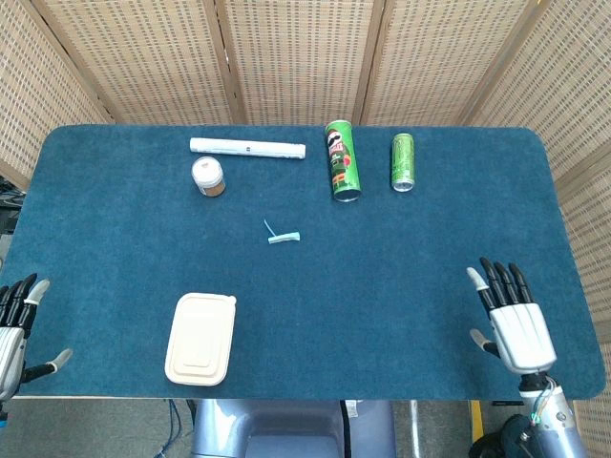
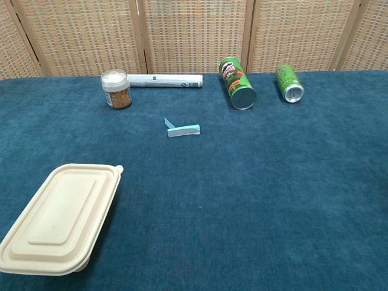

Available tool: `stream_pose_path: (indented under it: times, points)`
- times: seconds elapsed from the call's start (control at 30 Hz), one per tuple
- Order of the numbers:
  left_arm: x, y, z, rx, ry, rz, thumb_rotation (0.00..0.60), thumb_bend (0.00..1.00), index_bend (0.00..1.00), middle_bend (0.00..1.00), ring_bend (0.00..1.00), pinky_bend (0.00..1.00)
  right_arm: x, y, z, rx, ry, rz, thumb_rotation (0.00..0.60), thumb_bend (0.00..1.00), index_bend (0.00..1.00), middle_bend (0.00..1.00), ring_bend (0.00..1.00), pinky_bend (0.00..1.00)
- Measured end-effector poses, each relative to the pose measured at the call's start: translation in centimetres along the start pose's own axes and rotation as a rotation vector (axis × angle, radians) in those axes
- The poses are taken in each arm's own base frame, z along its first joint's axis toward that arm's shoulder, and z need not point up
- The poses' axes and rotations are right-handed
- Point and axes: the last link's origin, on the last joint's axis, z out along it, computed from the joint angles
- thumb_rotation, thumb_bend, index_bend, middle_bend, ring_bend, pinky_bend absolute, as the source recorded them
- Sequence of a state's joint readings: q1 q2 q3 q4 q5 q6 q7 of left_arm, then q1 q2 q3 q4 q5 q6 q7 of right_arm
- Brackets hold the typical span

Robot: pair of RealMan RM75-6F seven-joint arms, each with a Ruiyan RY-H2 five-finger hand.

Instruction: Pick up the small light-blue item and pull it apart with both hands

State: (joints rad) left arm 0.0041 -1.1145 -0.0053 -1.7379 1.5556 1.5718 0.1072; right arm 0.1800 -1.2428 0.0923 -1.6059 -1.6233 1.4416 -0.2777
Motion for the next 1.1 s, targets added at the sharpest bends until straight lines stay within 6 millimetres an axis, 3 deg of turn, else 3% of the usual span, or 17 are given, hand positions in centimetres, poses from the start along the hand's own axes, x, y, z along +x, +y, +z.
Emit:
stream_pose_path:
  times: [0.27,0.4,0.5,0.67,0.9,1.1]
  points:
    - [-0.2,-0.2,0.9,0.024,0.021,0.005,0.600,0.06,0.00,0.00,0.00,0.00,0.4,-4.3,9.3,0.137,-0.078,-0.009,0.600,0.00,0.14,0.00,0.00,0.00]
    - [-0.7,-0.5,1.5,0.058,0.004,0.017,0.600,0.06,0.00,0.00,0.00,0.00,-0.4,-7.6,14.9,0.170,-0.122,-0.002,0.600,0.00,0.25,0.00,0.00,0.00]
    - [-1.1,-0.7,2.2,0.080,-0.010,0.026,0.600,0.06,0.00,0.00,0.00,0.00,-1.4,-9.8,18.0,0.164,-0.135,0.001,0.600,0.00,0.31,0.00,0.00,0.00]
    - [-1.7,-1.1,3.3,0.118,-0.032,0.038,0.600,0.06,0.00,0.00,0.00,0.00,-3.8,-13.2,21.8,0.147,-0.187,0.018,0.600,0.09,0.36,0.00,0.00,0.00]
    - [-2.4,-2.1,5.1,0.196,-0.067,0.047,0.600,0.07,0.00,0.00,0.00,0.00,-6.6,-20.5,26.7,0.164,-0.258,0.053,0.600,0.16,0.38,0.00,0.00,0.00]
    - [-2.4,-2.8,5.8,0.234,-0.072,0.039,0.600,0.07,0.00,0.00,0.00,0.00,-8.3,-24.2,28.6,0.157,-0.288,0.039,0.600,0.19,0.41,0.00,0.00,0.00]
